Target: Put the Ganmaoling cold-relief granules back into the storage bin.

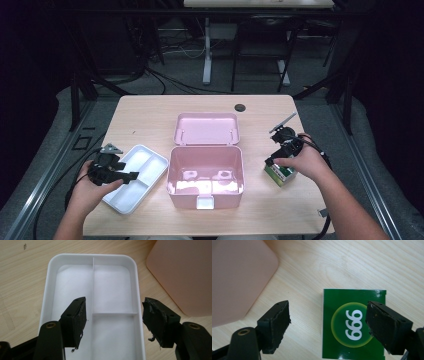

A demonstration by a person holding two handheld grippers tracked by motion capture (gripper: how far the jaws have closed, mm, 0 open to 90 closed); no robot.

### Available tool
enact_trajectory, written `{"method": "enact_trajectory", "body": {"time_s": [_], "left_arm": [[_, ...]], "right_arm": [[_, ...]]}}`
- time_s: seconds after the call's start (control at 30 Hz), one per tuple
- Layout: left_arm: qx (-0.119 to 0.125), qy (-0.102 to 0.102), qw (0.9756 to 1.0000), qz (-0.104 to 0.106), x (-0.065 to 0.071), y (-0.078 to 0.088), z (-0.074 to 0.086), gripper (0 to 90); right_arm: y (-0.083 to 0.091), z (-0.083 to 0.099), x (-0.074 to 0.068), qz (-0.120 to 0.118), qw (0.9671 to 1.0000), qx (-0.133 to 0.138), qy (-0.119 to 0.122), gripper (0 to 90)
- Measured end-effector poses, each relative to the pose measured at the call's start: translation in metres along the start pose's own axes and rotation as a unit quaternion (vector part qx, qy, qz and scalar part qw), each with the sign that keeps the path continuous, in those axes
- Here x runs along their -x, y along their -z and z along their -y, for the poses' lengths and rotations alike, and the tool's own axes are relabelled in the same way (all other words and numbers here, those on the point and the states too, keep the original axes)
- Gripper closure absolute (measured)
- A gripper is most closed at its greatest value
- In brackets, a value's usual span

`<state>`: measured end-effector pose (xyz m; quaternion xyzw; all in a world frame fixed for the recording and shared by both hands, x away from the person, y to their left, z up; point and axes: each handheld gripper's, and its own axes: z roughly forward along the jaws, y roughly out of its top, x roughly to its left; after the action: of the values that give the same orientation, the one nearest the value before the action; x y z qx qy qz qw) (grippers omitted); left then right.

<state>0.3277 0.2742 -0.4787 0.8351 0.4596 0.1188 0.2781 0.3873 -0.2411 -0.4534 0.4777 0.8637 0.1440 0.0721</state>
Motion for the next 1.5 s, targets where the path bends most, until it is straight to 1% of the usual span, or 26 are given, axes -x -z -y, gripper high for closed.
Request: {"method": "enact_trajectory", "body": {"time_s": [0.1,0.13,0.17,0.2,0.27,0.3,0.37,0.43,0.6,0.77,0.87,0.93,0.97,1.0,1.03,1.13,1.17,1.2,1.27,1.43,1.5], "left_arm": [[0.001,0.0,1.0,0.002,0.001,0.001,0.0,35.8],[0.001,0.0,1.0,0.003,0.001,0.001,0.0,35.8],[0.003,0.001,1.0,0.003,0.0,0.002,0.0,35.8],[0.003,0.001,1.0,0.003,0.0,0.002,0.0,35.8],[0.002,0.002,1.0,0.0,0.0,0.001,0.0,35.8],[0.002,0.002,1.0,0.0,0.0,0.001,-0.001,35.8],[0.003,-0.001,1.0,0.001,0.001,0.002,-0.001,35.7],[0.004,0.0,1.0,0.002,0.002,0.002,-0.002,35.6],[0.004,-0.002,1.0,-0.002,0.002,0.001,-0.002,35.6],[0.006,-0.001,1.0,-0.001,0.003,0.001,-0.002,35.6],[0.007,-0.002,1.0,-0.002,0.004,0.0,-0.002,35.6],[0.004,-0.002,1.0,-0.008,0.004,-0.001,-0.002,35.6],[0.005,-0.002,0.9999,-0.009,0.004,-0.001,-0.002,35.6],[0.005,-0.002,0.9999,-0.009,0.004,-0.001,-0.002,35.6],[0.006,-0.003,1.0,-0.006,0.004,0.0,-0.002,35.6],[0.007,-0.003,0.9999,-0.007,0.004,0.0,-0.002,35.6],[0.006,-0.003,1.0,-0.007,0.004,0.0,-0.002,35.6],[0.005,-0.003,1.0,-0.007,0.004,-0.001,-0.002,35.6],[0.006,-0.003,1.0,-0.008,0.004,-0.001,-0.002,35.6],[0.004,-0.001,1.0,-0.007,0.004,-0.002,-0.001,35.6],[0.005,-0.002,1.0,-0.007,0.003,-0.002,-0.002,35.6]], "right_arm": [[-0.001,-0.002,0.004,0.004,1.0,-0.006,-0.002,18.7],[-0.002,-0.004,0.008,0.011,0.9997,-0.02,0.001,17.3],[-0.003,-0.004,0.01,0.013,0.9996,-0.024,0.001,16.1],[-0.003,-0.004,0.01,0.013,0.9996,-0.024,0.001,16.1],[-0.005,-0.005,0.018,0.014,0.9988,-0.046,0.006,15.3],[-0.006,-0.005,0.02,0.007,0.9987,-0.051,0.004,15.4],[-0.008,-0.005,0.022,0.009,0.9985,-0.053,0.007,15.4],[-0.009,-0.005,0.023,0.01,0.9986,-0.052,0.007,15.4],[-0.011,-0.006,0.026,0.001,0.9984,-0.057,0.001,15.4],[-0.017,-0.005,0.031,0.001,0.9969,-0.079,-0.001,15.4],[-0.019,-0.006,0.032,-0.005,0.9966,-0.082,-0.001,15.4],[-0.021,-0.007,0.03,-0.006,0.9959,-0.09,0.001,14.6],[-0.022,-0.007,0.029,0.0,0.9958,-0.092,0.001,14.5],[-0.022,-0.007,0.029,0.0,0.9958,-0.092,0.001,14.5],[-0.023,-0.008,0.028,0.003,0.9954,-0.096,0.007,14.5],[-0.025,-0.008,0.028,0.008,0.9951,-0.098,0.005,14.2],[-0.027,-0.008,0.03,0.01,0.9943,-0.106,0.003,14.0],[-0.027,-0.007,0.031,0.013,0.9941,-0.108,0.001,14.1],[-0.029,-0.006,0.033,0.01,0.9937,-0.112,0.001,13.9],[-0.032,-0.004,0.035,0.003,0.993,-0.118,0.001,13.8],[-0.033,-0.003,0.035,0.001,0.9934,-0.115,0.001,13.7]]}}
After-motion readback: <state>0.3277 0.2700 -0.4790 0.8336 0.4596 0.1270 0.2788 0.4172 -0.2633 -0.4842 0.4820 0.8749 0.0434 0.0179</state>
